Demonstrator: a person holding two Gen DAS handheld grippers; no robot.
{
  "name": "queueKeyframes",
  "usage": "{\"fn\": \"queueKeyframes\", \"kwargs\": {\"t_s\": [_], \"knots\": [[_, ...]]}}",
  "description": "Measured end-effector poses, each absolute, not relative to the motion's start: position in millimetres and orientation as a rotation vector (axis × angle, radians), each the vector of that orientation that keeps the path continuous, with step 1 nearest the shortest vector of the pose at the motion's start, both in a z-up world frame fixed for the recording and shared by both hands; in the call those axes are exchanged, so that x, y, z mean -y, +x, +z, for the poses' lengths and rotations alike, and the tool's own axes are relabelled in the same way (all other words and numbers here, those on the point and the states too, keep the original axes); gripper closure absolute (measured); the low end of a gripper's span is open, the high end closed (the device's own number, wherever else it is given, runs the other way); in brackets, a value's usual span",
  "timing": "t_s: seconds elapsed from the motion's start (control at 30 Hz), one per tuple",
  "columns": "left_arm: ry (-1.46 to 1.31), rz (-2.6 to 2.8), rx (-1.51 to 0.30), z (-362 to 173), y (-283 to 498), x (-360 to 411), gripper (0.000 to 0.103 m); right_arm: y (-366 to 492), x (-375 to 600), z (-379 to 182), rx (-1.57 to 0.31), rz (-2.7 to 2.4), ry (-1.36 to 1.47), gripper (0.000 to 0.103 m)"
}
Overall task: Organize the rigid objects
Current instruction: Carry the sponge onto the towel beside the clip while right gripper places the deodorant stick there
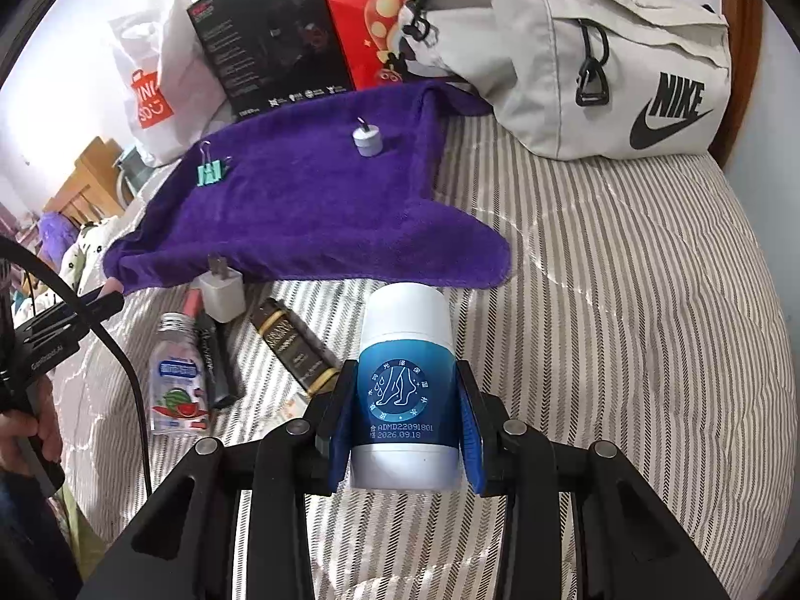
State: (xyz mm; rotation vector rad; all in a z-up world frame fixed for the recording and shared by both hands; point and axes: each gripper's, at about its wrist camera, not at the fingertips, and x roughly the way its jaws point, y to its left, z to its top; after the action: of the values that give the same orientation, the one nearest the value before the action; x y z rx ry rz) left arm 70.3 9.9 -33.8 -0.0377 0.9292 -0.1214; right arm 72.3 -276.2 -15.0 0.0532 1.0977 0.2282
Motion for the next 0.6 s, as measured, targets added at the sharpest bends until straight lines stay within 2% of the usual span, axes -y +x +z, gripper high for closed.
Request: {"fn": "queueKeyframes", "kwargs": {"t_s": [0.33,0.6], "knots": [[-0.04,-0.121,-0.917,-22,85,-12,0.068,80,265,0,-1.077,0.283,0.059,0.067],[-0.047,-0.109,-0.903,-13,109,-17,0.068,118,250,17,-1.032,0.316,0.056,0.067]]}}
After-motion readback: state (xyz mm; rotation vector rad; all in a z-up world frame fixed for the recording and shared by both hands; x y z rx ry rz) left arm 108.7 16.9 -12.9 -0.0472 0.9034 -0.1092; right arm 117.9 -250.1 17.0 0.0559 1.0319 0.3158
